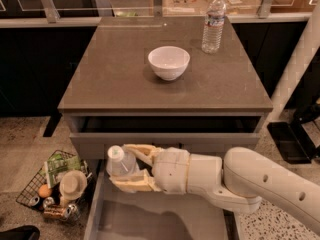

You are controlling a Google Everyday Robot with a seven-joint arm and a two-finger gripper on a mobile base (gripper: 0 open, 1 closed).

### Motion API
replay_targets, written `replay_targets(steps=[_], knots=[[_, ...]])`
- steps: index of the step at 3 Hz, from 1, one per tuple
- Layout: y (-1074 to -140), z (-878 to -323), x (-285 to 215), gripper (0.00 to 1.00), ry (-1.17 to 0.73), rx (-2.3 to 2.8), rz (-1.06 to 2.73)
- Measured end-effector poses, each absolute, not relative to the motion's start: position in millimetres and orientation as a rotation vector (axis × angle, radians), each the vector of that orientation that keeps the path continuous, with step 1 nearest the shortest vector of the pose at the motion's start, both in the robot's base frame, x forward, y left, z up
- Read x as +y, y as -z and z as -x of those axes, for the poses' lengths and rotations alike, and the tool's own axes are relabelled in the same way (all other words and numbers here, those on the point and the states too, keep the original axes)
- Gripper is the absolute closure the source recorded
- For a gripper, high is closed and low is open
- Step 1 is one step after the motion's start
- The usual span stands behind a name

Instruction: Pick blue plastic bottle from middle drawer and place on counter

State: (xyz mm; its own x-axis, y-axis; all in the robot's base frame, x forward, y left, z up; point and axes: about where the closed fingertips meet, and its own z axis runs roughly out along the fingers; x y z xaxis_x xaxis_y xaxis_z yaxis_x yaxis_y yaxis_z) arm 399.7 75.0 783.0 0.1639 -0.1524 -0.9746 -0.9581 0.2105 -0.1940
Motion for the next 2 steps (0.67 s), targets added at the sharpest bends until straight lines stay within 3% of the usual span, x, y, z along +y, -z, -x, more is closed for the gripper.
replay_targets(steps=[2], knots=[[-877, -449, 119, 1.00, -0.804, 1.321, 1.231]])
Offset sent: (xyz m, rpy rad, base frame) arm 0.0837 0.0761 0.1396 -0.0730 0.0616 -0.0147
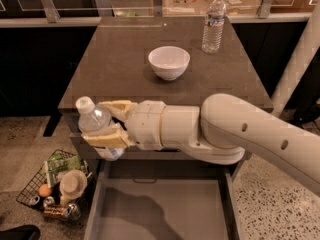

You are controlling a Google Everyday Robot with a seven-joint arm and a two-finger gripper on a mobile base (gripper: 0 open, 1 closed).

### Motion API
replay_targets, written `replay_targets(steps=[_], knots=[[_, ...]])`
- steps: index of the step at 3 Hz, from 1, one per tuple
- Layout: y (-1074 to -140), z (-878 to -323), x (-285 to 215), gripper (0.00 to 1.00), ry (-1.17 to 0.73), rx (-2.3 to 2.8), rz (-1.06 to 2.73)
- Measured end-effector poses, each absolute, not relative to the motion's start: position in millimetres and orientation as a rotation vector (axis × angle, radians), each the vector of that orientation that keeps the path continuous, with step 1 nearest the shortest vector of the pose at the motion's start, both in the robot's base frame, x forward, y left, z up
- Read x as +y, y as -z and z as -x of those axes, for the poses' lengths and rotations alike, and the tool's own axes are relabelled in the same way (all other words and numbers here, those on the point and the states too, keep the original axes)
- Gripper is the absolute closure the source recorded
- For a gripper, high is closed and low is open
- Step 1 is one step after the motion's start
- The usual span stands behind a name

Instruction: Pick blue plastic bottle from middle drawer and place on counter

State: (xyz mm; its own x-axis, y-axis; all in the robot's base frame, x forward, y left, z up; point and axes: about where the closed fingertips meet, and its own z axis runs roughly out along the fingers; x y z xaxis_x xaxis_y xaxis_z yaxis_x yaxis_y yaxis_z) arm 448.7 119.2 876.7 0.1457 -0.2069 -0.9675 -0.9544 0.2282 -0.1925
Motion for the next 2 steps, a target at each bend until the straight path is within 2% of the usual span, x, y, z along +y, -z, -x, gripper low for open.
replay_targets(steps=[2], knots=[[-880.4, -448.5, 131.8, 1.00, -0.839, 1.329, 1.234]])
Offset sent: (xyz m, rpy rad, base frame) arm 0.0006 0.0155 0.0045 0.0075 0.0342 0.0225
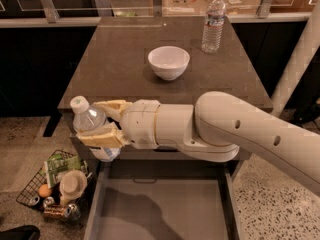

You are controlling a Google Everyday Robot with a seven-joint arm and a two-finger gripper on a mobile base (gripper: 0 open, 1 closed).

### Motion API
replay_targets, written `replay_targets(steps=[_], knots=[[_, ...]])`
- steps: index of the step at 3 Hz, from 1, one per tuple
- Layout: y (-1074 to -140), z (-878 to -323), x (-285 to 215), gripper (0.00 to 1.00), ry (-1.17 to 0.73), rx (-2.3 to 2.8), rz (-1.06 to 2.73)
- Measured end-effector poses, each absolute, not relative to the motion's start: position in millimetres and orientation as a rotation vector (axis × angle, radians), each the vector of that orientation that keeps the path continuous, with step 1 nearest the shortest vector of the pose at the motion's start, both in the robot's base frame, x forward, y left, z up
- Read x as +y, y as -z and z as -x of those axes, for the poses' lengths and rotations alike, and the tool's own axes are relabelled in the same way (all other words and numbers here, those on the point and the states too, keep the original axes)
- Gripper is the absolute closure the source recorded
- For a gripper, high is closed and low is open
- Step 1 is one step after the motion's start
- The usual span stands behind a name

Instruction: Pick blue plastic bottle from middle drawer and place on counter

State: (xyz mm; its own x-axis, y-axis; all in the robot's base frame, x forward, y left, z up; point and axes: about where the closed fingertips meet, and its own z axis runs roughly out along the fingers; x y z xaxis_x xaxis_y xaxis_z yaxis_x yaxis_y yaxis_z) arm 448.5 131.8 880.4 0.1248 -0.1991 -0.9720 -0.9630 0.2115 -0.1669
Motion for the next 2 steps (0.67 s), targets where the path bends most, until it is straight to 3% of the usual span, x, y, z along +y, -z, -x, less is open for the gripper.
replay_targets(steps=[2], knots=[[-920, -475, 151, 1.00, -0.822, 1.349, 1.154]])
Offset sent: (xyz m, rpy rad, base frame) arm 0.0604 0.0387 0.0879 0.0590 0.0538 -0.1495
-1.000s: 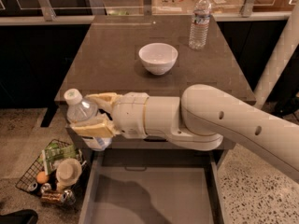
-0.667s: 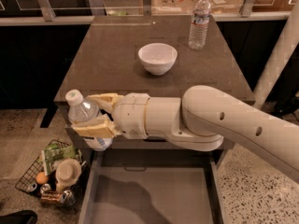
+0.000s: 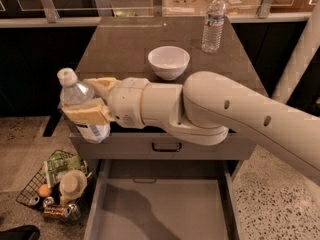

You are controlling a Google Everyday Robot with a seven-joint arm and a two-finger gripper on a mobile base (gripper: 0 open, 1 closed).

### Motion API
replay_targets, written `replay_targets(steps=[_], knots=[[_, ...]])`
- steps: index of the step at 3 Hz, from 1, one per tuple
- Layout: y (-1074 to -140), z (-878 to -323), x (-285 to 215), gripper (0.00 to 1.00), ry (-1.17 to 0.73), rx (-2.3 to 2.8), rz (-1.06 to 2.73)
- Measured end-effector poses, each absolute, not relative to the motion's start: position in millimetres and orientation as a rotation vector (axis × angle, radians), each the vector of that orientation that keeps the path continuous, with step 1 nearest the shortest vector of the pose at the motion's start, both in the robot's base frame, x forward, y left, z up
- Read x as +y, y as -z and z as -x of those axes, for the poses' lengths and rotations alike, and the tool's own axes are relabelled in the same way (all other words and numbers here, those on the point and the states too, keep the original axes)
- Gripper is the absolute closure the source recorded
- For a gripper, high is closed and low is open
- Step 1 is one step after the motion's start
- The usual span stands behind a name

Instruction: Pick blue plastic bottle from middle drawer and place on counter

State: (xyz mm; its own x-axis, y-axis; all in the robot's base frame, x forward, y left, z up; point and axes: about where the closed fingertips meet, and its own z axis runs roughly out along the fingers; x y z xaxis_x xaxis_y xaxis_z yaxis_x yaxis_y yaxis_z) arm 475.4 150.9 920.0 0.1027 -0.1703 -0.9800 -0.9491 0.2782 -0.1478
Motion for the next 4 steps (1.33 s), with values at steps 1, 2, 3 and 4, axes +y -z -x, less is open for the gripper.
replay_targets(steps=[1, 2, 3, 4], knots=[[-958, -505, 168, 1.00, -0.789, 1.389, 1.111], [-980, -539, 180, 1.00, -0.797, 1.426, 1.082], [-991, -571, 189, 1.00, -0.860, 1.426, 1.065], [-983, -615, 202, 1.00, -0.962, 1.400, 1.090]])
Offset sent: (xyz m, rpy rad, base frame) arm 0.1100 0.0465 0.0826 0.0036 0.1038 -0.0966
